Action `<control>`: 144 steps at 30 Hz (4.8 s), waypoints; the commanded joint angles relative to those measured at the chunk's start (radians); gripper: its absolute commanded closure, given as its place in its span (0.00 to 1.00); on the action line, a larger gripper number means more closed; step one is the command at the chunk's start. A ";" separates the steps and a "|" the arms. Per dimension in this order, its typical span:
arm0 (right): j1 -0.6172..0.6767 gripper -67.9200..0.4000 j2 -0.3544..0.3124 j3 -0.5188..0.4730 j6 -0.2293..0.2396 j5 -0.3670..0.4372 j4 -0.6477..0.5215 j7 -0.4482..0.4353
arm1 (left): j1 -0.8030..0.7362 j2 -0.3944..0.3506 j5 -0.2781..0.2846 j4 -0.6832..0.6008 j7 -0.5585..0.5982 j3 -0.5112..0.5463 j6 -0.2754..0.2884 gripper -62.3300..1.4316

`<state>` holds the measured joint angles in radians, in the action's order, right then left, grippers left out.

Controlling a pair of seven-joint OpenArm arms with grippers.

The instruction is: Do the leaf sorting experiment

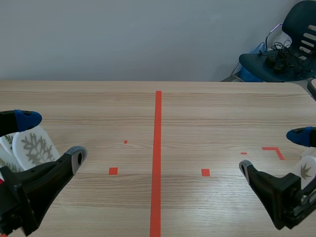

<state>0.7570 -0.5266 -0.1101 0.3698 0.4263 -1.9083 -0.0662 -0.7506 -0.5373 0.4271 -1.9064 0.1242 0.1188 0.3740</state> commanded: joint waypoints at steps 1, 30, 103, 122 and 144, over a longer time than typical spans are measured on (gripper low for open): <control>-0.009 0.00 -0.005 -0.010 -0.003 0.006 -0.016 -0.019 | 0.003 0.002 0.006 -0.019 0.013 0.002 0.002 0.00; -0.009 0.00 -0.005 -0.010 -0.004 0.006 -0.016 -0.007 | 0.006 0.002 0.006 -0.019 0.011 0.002 0.003 0.00; -0.045 0.00 0.001 -0.010 -0.004 0.006 -0.016 0.026 | 0.012 0.002 0.005 -0.018 -0.026 -0.005 0.019 0.00; -0.045 0.00 0.004 -0.010 -0.004 0.006 -0.016 0.042 | 0.330 0.064 -0.120 0.385 -0.017 -0.303 0.020 0.00; -0.045 0.00 0.004 -0.010 -0.004 0.006 -0.016 0.042 | 0.706 0.307 -0.360 0.885 0.217 -0.507 -0.048 0.00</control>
<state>0.7235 -0.5232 -0.1101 0.3698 0.4263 -1.9083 -0.0135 -0.0540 -0.2356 0.0677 -1.0031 0.3206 -0.3878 0.3244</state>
